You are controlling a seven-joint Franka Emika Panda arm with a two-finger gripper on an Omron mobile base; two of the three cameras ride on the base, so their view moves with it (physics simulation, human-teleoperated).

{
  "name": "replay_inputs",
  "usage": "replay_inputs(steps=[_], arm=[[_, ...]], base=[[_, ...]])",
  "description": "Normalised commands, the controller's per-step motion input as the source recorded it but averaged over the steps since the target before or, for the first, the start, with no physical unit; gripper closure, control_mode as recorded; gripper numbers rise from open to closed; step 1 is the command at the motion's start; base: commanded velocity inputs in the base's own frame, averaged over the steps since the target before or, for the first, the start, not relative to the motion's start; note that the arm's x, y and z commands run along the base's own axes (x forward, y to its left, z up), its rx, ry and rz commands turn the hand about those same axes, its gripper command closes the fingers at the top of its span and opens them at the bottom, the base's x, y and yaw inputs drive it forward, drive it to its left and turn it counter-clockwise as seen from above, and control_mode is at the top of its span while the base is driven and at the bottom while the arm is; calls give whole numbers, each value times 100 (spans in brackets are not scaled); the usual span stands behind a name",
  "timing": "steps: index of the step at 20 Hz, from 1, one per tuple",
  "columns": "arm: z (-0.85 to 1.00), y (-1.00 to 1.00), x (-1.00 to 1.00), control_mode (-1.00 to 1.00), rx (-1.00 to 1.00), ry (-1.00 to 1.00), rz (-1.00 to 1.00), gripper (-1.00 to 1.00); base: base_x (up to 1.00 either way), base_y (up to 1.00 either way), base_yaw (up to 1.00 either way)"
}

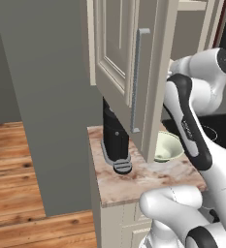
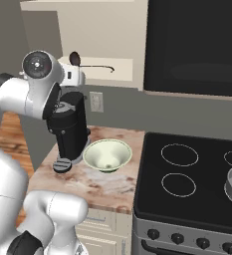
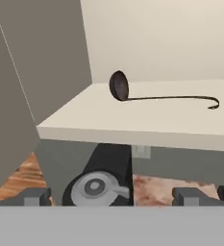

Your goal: Open the cabinet and move the ladle to the pot. Then close the cabinet.

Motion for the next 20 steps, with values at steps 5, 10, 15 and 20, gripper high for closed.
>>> replay_inputs(steps=[5, 10, 15, 20], arm=[[12, 3, 24, -100, 0, -2, 0, -100], [7, 6, 23, -100, 0, -2, 0, -100], [4, 9, 19, -100, 0, -4, 0, -100], [5, 11, 18, -100, 0, -2, 0, -100]], base=[[0, 0, 0], [0, 0, 0], [0, 0, 0], [0, 0, 0]])
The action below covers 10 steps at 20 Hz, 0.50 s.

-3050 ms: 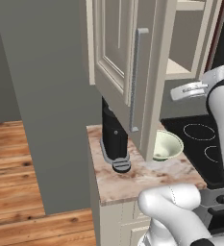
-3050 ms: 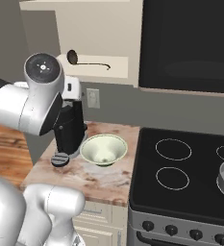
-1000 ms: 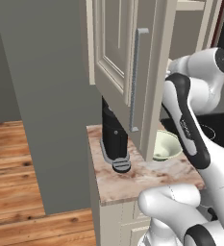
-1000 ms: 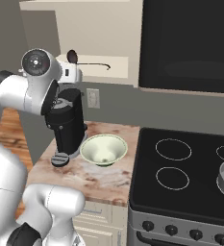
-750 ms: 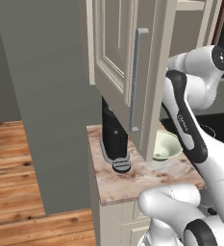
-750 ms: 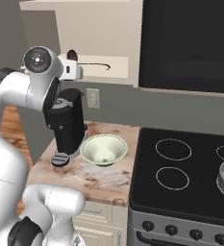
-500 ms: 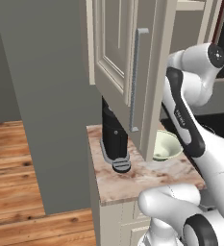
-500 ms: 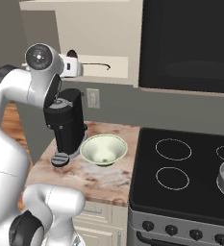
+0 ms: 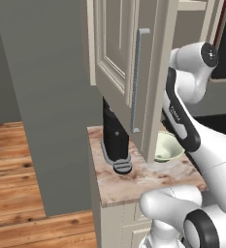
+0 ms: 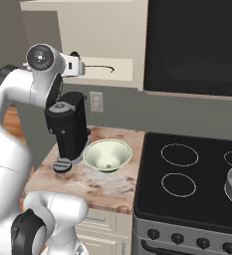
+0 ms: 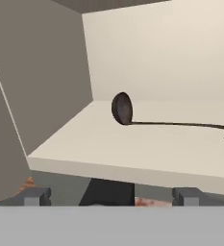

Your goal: Open the cabinet and move the ladle to the pot. Then close the cabinet.

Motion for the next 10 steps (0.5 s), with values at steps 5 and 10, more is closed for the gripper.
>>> replay_inputs(steps=[5, 10], arm=[[6, 12, 22, -100, 0, 0, 0, -100], [4, 3, 21, -100, 0, 0, 0, -100]], base=[[0, 0, 0], [0, 0, 0]])
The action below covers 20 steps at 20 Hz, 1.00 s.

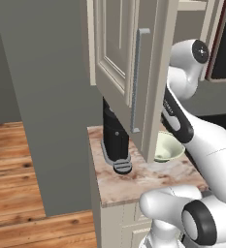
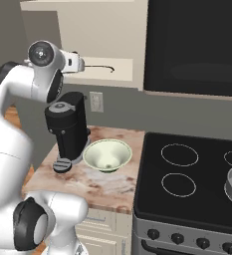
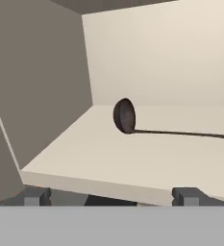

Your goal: Open the cabinet and move the ladle to the pot. Then close the cabinet.

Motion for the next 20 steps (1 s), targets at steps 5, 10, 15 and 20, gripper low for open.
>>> replay_inputs(steps=[5, 10, 15, 20], arm=[[0, 0, 21, -100, 0, 0, 0, -100], [0, 2, 26, -100, 0, 0, 0, -100], [0, 8, 27, -100, 0, 0, 0, -100], [0, 8, 27, -100, 0, 0, 0, -100]], base=[[0, 0, 0], [0, 0, 0], [0, 0, 0], [0, 0, 0]])
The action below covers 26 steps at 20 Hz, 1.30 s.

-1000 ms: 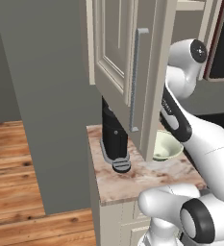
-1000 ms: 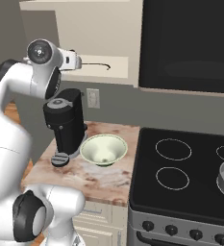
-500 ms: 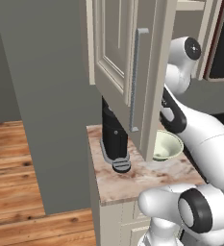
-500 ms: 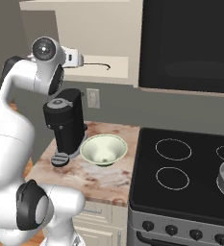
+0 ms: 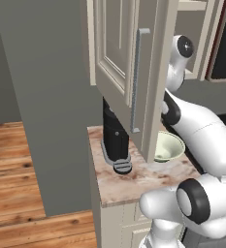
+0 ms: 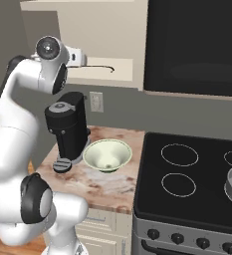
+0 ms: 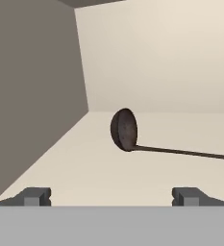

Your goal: Open the cabinet and move the ladle to the pot. Then close the cabinet.

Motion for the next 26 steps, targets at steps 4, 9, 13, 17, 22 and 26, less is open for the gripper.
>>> replay_inputs(steps=[4, 9, 13, 17, 22, 26], arm=[[0, 1, 27, -100, 0, 0, 0, -100], [0, 0, 28, -100, 0, 0, 0, -100], [-2, 2, 25, -100, 0, 0, 0, -100], [-1, 7, 23, -100, 0, 0, 0, -100], [-7, 5, 23, -100, 0, 0, 0, -100], [-5, 3, 23, -100, 0, 0, 0, -100]], base=[[0, 0, 0], [0, 0, 0], [0, 0, 0], [0, 0, 0], [0, 0, 0], [0, 0, 0]])
